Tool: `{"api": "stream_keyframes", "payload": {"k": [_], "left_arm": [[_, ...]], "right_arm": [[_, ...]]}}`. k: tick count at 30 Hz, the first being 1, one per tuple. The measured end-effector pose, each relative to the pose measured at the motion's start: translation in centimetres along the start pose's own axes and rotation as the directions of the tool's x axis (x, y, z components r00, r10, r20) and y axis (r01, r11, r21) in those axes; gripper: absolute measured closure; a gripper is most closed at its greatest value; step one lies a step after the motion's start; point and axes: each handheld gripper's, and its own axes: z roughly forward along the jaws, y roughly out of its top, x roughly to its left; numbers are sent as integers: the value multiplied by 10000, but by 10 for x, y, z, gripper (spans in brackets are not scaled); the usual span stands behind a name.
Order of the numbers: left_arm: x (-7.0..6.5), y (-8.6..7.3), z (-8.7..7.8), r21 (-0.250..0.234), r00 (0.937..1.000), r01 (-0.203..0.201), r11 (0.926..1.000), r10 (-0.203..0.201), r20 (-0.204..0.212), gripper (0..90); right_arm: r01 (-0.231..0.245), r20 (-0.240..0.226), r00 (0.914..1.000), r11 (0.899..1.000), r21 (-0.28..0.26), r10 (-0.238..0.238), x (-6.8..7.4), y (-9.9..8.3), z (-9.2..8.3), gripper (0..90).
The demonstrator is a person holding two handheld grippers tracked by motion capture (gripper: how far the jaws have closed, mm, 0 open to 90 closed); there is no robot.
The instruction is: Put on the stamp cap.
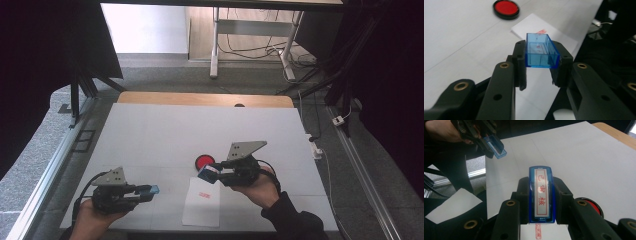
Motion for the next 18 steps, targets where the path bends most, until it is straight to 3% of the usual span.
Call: {"api": "stream_keyframes", "payload": {"k": [6,13,18], "left_arm": [[0,12,12,-34,9971,-567,9984,568,511,683],[5,27,27,-32,9877,-1031,9947,1027,1180,683],[6,37,37,-12,9805,-1385,9904,1373,1404,683]], "right_arm": [[78,-75,9999,9999,-64,-78,1,2,-1,712],[227,-163,9996,9997,-81,-228,3,5,-3,712],[275,-235,9993,9996,-114,-278,4,6,-3,712]]}}
